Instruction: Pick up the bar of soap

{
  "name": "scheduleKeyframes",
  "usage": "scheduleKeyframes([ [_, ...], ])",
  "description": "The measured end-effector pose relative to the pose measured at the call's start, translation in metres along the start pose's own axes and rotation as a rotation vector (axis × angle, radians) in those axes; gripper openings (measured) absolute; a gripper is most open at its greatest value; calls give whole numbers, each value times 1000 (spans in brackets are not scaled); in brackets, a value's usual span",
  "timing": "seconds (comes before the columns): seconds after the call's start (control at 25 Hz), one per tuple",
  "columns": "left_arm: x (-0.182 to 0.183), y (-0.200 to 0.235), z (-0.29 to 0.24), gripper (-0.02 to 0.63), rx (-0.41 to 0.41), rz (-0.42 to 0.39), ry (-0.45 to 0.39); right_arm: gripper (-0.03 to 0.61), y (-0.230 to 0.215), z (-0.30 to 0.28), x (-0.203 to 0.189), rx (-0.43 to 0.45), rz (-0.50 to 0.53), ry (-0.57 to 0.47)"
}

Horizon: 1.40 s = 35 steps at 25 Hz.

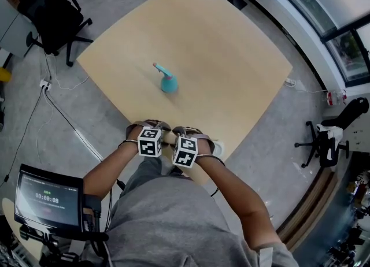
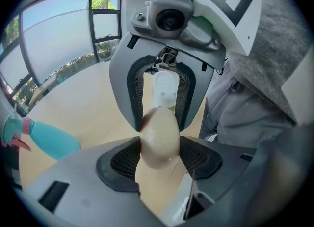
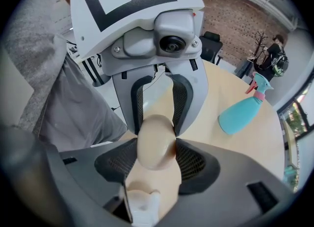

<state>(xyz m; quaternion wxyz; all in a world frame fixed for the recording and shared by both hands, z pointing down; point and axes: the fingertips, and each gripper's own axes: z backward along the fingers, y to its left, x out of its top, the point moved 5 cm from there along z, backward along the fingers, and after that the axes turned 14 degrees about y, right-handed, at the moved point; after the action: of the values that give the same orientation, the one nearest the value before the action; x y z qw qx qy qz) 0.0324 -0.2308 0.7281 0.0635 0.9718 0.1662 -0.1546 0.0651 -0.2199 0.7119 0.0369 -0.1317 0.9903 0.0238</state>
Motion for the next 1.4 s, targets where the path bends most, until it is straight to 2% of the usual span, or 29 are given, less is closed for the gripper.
scheduleKeyframes([
  [0.44,4,-16,-32,253,-58,-27,42,239,22,-21,-10,42,-39,25],
  [0.92,18,-23,-52,252,-74,-49,54,239,34,-34,-25,50,-49,89],
  [1.08,21,-22,-55,252,-88,-22,35,239,34,-38,-29,21,-23,118],
  [1.4,18,-22,-58,252,-137,36,-66,239,37,-48,-32,20,-20,142],
])
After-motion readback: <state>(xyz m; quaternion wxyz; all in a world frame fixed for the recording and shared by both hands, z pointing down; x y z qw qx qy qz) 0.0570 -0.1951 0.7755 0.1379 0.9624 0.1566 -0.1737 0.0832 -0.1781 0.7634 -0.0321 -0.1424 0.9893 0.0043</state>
